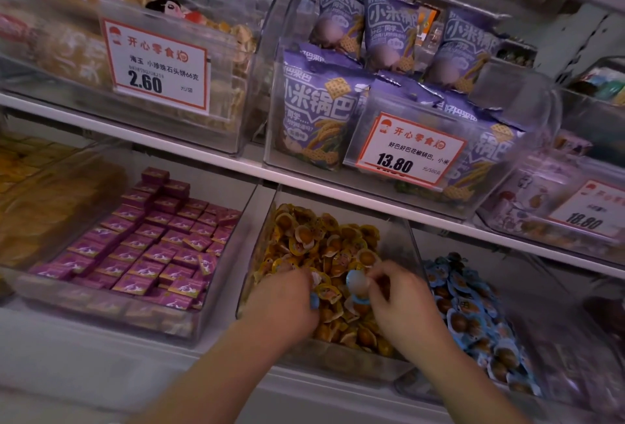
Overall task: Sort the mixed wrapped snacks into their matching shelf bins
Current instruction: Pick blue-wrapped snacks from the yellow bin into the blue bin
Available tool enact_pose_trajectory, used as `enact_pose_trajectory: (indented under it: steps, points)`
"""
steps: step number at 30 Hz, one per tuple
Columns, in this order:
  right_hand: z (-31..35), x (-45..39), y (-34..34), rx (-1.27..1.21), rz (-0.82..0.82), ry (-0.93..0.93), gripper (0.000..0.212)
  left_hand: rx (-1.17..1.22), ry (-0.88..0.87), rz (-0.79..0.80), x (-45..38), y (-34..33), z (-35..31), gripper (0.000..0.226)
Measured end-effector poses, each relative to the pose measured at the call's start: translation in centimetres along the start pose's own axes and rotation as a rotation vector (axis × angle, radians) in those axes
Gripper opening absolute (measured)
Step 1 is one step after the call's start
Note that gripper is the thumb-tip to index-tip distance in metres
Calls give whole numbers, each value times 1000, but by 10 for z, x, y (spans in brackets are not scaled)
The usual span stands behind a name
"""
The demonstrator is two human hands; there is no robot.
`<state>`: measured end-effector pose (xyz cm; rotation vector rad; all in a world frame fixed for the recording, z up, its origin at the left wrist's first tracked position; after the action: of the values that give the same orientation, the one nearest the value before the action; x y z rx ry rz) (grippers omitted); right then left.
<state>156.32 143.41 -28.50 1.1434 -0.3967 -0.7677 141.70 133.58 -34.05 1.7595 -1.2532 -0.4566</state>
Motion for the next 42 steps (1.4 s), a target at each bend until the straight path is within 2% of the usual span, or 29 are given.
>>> enact_pose_trajectory:
  steps: [2,5,7,9,11,12,15,18,19,21,23,24,27,29,31,35,39,42]
  points:
    - [-2,2,2,-111,6,-31,10,48,-6,-124,5,11,0,37]
    - [-2,5,-2,-326,40,-85,11,80,-70,-310,16,21,-6,33]
    - [1,7,-9,-468,44,-97,11,247,-114,-347,20,19,-9,30]
    - [8,9,-15,-658,32,-91,8,670,-114,-263,19,13,-10,26]
    - [19,9,-21,-812,44,-64,8,1205,-52,-72,18,2,-13,25]
    - [28,9,-22,-823,55,-15,11,1354,-37,-13,20,1,-15,24]
    - [50,2,-16,-643,18,168,19,1305,-128,-98,27,23,-12,18]
    - [38,-17,-1,-624,-106,130,22,1245,-201,-248,33,57,11,13]
    - [33,-25,-2,-608,-80,97,21,1222,-200,-310,36,67,21,11]
    - [41,-36,-23,-413,151,152,16,1115,-184,-505,41,83,41,12]
    - [63,-36,-66,-117,432,323,35,959,-176,-664,44,92,52,16]
    - [72,-34,-87,-8,530,382,48,921,-187,-687,44,93,52,16]
    - [81,-41,-121,190,595,373,67,821,-237,-631,44,87,45,13]
    - [73,-50,-118,304,583,370,63,761,-251,-605,45,84,46,14]
    - [55,-61,-106,392,593,352,59,797,-258,-592,44,83,50,16]
    - [11,-85,-69,470,584,226,49,924,-266,-578,40,84,58,19]
    - [-8,-95,-46,567,590,98,38,934,-284,-595,38,83,54,17]
    - [19,-87,-45,537,475,184,35,955,-282,-608,37,84,51,17]
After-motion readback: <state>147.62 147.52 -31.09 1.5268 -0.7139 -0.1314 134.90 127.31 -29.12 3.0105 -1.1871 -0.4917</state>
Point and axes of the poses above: each hand's wrist, its own x-axis away from the middle knuckle, its own y-axis out of the back of the hand, z = x × y, the point moved 6 cm from there along -x, towards the middle knuckle, and after that the axes turned 9 degrees about z, right-handed, at the moved point
